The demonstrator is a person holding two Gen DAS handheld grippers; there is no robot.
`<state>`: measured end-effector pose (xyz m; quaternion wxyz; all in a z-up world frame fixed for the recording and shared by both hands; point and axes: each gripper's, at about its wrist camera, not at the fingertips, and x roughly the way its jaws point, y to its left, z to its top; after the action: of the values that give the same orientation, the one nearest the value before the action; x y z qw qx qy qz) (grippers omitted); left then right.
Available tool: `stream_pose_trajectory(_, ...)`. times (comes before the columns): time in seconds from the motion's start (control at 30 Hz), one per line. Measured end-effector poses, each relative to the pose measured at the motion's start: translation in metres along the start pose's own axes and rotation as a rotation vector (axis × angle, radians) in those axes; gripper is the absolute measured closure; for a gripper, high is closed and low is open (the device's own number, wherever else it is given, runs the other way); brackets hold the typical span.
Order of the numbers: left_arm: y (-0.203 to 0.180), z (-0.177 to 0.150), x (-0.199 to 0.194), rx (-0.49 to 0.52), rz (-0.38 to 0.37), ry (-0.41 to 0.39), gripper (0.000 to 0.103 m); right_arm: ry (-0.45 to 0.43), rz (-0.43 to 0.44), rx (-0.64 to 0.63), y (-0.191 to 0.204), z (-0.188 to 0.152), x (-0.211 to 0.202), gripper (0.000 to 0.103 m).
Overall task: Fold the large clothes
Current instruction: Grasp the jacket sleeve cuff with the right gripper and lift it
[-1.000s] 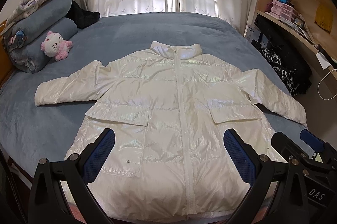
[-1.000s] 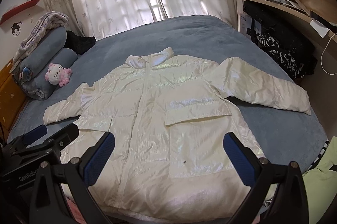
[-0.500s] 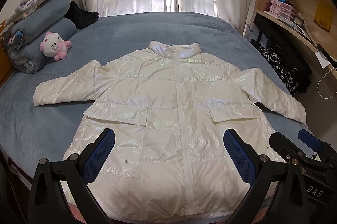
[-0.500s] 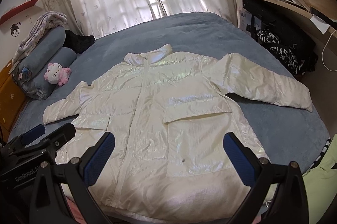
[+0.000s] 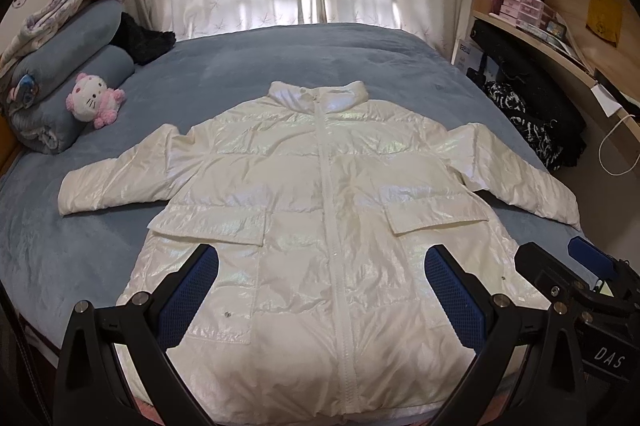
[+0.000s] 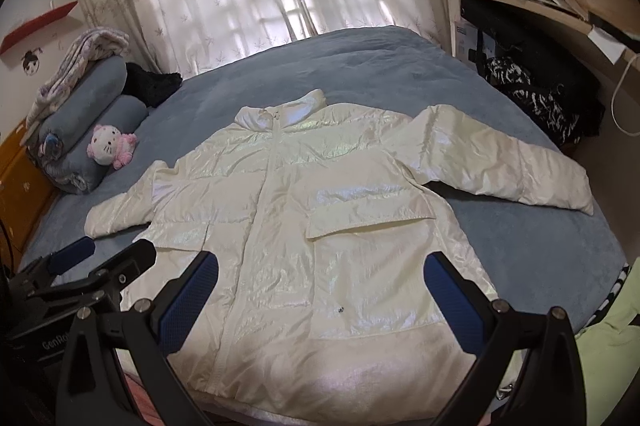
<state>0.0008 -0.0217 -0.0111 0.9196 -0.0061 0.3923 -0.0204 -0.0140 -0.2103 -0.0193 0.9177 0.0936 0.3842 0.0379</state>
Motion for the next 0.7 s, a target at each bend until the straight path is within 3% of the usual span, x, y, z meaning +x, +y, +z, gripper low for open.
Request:
stream_pose_trajectory(0.2, -0.018, 0.012, 0.005, 0.031, -0.006, 0.01, 0.001, -0.024, -0.009, 0.001, -0.012, 0.008, -0.006, 0.0)
stream_pose_trajectory(0.37, -0.035, 0.031, 0.006, 0.045, -0.059, -0.001, 0.001, -0.057, -0.045, -0.01, -0.027, 0.021, -0.012, 0.0)
stream_pose_trajectory(0.7, -0.091, 0.098, -0.018, 0.16, -0.122, -0.136, 0.001, -0.216, -0.154, -0.056, -0.072, 0.08, -0.057, 0.0)
